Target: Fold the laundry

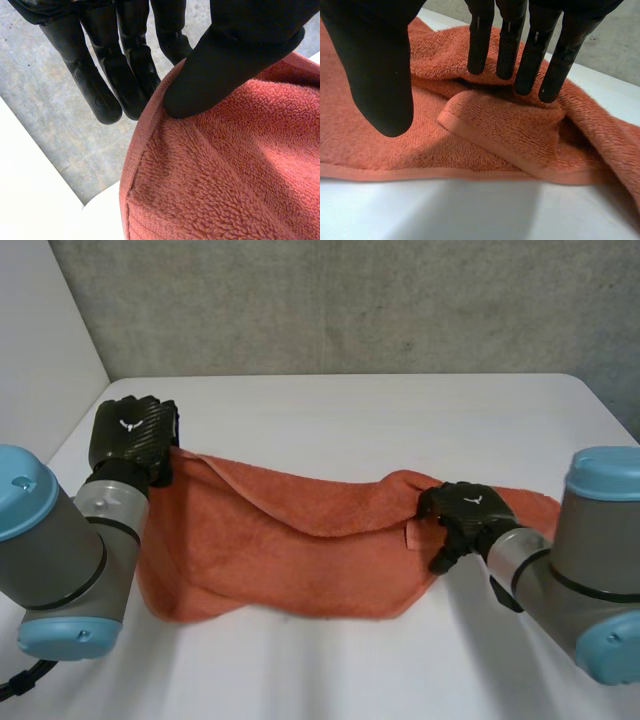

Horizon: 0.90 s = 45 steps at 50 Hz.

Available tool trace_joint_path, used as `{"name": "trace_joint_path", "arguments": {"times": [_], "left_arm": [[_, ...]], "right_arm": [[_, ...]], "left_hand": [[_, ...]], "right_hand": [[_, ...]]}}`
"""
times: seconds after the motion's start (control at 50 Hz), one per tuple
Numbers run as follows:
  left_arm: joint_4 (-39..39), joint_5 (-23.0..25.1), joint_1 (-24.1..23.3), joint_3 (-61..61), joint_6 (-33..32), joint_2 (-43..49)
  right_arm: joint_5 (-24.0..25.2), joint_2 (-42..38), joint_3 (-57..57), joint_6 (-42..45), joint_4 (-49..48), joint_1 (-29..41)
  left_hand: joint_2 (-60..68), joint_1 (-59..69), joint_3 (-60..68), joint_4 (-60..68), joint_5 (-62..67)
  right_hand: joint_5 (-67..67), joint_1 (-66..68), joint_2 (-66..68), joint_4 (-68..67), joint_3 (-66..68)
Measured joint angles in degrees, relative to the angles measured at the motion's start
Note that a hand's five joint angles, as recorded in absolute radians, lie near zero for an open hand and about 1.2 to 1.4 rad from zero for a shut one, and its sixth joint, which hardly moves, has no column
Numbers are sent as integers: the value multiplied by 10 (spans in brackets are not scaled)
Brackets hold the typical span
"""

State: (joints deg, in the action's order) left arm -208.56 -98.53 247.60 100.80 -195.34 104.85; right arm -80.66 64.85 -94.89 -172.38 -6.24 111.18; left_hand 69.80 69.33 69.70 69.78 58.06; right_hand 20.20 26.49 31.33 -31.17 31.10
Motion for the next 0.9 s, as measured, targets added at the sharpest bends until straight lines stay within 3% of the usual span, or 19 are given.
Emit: {"name": "trace_joint_path", "arguments": {"times": [0.36,0.48,0.66,0.76,0.8,0.9], "left_arm": [[0,2,0,2,1,0],[0,3,1,2,1,0],[0,3,2,2,0,0],[0,3,2,2,0,0],[0,3,2,2,0,0],[0,3,2,2,-1,0]], "right_arm": [[-28,-141,135,20,-14,29],[-54,-163,160,55,-27,29],[-66,-175,174,84,-50,29],[-65,-178,176,96,-52,28],[-65,-176,177,100,-51,26],[-65,-158,173,101,-47,23]], "left_hand": [[0,0,0,0,0],[0,0,0,0,0],[0,0,0,0,0],[0,0,0,0,0],[0,0,0,0,0],[0,0,0,0,0]], "right_hand": [[2,2,-2,3,-2],[105,87,110,-110,110],[141,122,147,-148,149],[220,182,219,-225,229],[338,280,340,-341,341],[355,285,359,-367,365]]}}
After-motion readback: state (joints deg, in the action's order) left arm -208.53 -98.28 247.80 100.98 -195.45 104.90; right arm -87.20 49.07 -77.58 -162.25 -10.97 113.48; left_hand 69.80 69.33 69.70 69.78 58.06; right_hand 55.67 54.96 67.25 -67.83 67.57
